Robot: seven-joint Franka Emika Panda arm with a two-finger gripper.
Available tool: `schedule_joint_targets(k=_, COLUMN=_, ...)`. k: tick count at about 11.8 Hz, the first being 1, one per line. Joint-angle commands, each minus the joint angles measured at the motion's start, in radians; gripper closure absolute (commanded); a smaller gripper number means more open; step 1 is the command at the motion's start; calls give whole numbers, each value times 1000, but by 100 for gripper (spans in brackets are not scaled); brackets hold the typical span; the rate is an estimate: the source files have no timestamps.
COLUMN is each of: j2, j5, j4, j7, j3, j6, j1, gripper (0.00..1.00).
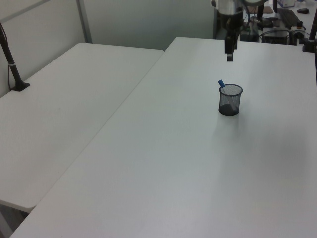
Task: Remove the marker
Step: 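Move the gripper down over the black mesh cup toward the marker, then close the gripper on the blue-capped marker inside the cup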
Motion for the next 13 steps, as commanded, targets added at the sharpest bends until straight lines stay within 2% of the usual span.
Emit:
schedule_joint_targets(k=1, j2=42, j5=-3, j4=-48, j7=-22, j3=-3, j6=91, j1=-9, gripper=20)
schedule_joint_targets(k=5, j2=100, j5=-1, j4=-53, j7=-11, j3=-1, j6=121, j1=-1, gripper=52)
schedule_joint_targets(k=12, j2=136, j5=0, j4=-71, j7=55, j3=6, j6=199, j1=6, gripper=52)
schedule_joint_targets(k=13, j2=137, j5=0, j4=-71, j7=55, j3=8, j6=199, j1=13, gripper=56)
